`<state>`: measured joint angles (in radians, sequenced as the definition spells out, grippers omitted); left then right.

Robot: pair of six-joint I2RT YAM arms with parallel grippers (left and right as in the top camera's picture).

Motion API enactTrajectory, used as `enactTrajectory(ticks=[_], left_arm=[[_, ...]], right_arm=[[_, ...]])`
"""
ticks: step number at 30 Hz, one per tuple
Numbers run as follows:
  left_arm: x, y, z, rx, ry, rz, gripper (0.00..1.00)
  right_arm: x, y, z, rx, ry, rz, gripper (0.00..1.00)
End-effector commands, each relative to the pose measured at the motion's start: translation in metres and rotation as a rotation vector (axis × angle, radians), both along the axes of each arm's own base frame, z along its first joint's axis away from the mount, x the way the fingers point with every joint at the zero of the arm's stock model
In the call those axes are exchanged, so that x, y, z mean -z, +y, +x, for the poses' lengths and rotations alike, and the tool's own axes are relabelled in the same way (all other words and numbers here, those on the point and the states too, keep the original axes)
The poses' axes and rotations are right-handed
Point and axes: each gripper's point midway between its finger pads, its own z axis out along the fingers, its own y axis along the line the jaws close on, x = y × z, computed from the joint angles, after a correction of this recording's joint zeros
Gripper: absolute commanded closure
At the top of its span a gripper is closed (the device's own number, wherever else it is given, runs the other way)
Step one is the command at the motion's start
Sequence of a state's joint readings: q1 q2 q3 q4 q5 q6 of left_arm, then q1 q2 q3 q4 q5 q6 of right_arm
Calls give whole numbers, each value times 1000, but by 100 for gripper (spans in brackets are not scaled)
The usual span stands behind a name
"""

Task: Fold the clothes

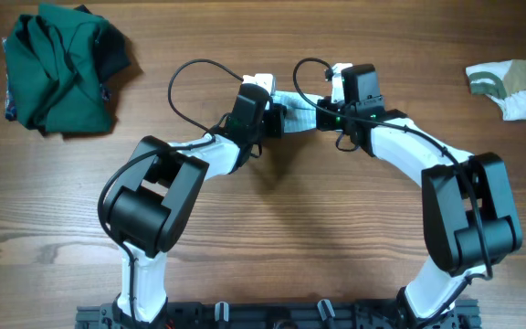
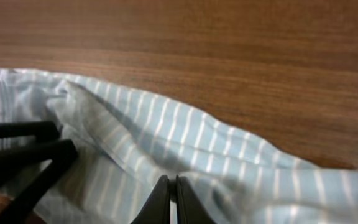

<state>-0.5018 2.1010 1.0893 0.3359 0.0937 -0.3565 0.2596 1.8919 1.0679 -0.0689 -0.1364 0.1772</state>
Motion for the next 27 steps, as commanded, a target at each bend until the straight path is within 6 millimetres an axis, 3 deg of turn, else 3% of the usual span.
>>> enactTrajectory(ticks=[1,8,16,24,27], left_arm=[[-10,4,6,-14,-23,2,64],[-9,4,5,-14,-19,4,64],[-9,4,5,-14,-17,5,64],[-9,4,5,-15,-16,5,66],[-9,4,5,-15,-17,6,66]], right_arm=[[-5,24,0,-80,-6,26,95],[-31,67,1,-207,-61,-34,95],[-4,46,-6,-149,14,-147,94],[27,35,-1,-98,62,-158,94],[29,24,3,-65,63,-171,94]])
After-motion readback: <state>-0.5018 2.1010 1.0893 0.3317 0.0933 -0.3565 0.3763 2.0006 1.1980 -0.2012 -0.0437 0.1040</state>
